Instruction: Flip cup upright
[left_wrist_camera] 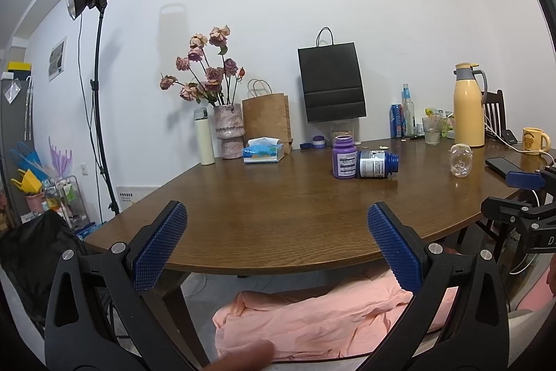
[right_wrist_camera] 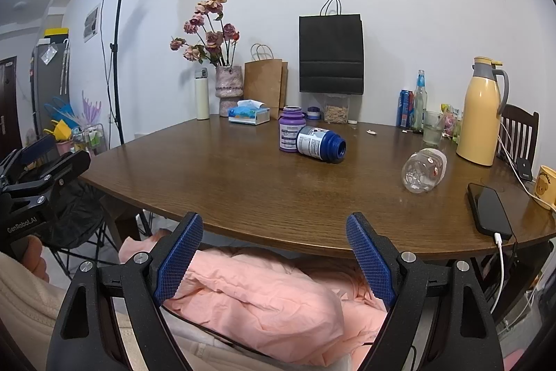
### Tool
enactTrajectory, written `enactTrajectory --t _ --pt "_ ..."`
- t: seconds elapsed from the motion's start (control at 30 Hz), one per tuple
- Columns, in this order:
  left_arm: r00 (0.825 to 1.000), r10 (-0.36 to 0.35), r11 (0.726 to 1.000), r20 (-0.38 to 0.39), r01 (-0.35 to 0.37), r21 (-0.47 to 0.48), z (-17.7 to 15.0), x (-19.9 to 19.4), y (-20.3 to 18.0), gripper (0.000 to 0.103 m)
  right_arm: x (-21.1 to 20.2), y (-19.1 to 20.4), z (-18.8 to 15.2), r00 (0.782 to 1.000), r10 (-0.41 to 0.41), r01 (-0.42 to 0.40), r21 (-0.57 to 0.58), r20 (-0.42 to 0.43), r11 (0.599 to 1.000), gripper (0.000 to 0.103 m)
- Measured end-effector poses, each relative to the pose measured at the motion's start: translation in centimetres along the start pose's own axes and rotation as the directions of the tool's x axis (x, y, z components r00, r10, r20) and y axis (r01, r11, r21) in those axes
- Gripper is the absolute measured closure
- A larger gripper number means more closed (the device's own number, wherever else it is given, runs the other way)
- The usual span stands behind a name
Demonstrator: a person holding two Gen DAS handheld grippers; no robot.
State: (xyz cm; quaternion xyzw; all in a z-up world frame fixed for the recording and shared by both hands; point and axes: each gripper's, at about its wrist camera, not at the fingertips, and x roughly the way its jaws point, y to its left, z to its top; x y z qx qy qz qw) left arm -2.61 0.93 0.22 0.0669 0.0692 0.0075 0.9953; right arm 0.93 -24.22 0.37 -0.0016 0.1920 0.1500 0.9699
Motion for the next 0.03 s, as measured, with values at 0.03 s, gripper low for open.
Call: enactTrajectory --t 0.03 --pt "1.000 0.001 1.000 0.000 -0.001 0.000 0.01 0.00 0.01 0.000 -0.02 0.01 -0.03 1.000 0.000 0.000 0.001 -0.001 1.000 0.014"
